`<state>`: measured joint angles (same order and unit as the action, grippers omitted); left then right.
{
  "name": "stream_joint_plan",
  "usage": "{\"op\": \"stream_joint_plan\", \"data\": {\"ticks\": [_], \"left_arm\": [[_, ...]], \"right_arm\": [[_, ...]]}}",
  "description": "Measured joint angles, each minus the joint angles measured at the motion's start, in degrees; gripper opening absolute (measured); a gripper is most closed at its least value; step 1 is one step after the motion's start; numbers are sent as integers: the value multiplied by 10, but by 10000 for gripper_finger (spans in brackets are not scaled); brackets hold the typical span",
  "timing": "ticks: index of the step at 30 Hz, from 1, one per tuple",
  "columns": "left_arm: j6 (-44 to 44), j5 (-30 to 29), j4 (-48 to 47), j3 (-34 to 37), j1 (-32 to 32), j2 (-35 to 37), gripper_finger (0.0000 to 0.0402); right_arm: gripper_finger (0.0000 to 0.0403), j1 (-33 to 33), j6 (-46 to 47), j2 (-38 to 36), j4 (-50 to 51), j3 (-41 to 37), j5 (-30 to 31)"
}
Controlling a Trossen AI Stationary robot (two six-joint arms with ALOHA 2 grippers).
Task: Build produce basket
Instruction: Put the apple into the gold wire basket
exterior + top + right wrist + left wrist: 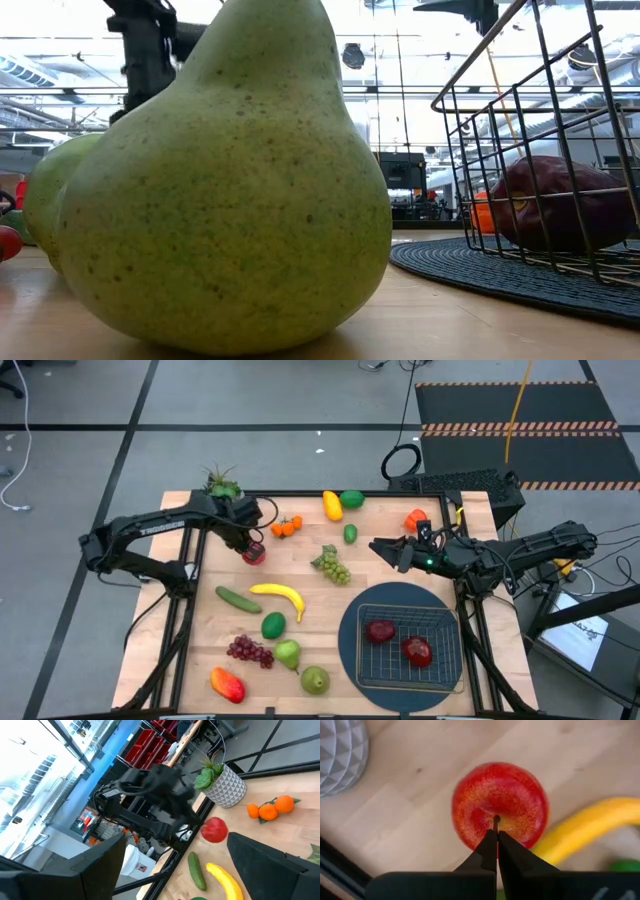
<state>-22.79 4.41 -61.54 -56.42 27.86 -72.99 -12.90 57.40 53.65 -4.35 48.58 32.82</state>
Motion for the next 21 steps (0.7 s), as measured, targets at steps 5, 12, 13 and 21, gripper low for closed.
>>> {"op": "stream_joint_plan", "data": {"ticks": [5, 12, 13, 21], "left_arm": [[-21, 8, -1, -57, -43, 53, 1], [-44, 16, 2, -166, -124, 74, 0], [-46, 17, 1, -181, -136, 73, 0], [-110, 1, 55, -270, -227, 35, 0]], "right_arm": [[341, 0, -42, 0, 1, 0, -20], [341, 16, -109, 0, 3, 0, -140], [341, 19, -118, 0, 4, 0, -162], [341, 37, -180, 0, 3, 0, -257]]}}
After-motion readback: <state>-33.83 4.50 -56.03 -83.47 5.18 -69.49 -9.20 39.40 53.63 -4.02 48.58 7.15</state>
